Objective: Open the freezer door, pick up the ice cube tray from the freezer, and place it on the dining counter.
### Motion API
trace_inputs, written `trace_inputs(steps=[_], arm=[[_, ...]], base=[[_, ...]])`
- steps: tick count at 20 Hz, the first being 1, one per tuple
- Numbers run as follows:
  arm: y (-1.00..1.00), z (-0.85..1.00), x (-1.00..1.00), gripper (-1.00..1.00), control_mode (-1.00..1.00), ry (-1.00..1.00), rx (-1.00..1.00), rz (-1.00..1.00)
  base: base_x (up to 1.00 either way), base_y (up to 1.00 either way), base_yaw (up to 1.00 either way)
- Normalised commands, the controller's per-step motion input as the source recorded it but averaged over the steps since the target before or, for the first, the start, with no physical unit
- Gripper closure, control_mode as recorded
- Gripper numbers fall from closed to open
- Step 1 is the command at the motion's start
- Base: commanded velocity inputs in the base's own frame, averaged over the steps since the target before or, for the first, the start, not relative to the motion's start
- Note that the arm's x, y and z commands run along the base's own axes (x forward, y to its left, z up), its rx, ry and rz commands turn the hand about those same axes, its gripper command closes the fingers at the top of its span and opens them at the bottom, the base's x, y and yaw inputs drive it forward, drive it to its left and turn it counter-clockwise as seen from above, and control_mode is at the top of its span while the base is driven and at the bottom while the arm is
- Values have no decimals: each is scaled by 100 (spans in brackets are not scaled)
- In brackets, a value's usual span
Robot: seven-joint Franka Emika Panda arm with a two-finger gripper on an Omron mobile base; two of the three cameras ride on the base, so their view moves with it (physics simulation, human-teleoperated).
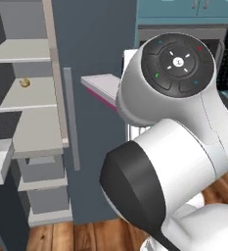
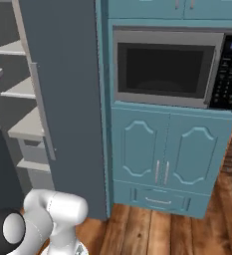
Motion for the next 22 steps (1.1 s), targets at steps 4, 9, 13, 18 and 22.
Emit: trace_inputs(steps=[4, 9, 13, 18, 22], arm=[[0, 0, 0, 100, 100, 0, 0, 0], [0, 0, 0, 100, 100, 0, 0, 0], [0, 0, 0, 100, 100, 0, 0, 0], [0, 0, 0, 100, 100, 0, 0, 0], [0, 0, 0, 100, 100, 0, 0, 0]], base=[[-50, -73, 42], [-53, -49, 50], [-15, -35, 48], [39, -27, 32], [0, -29, 52]])
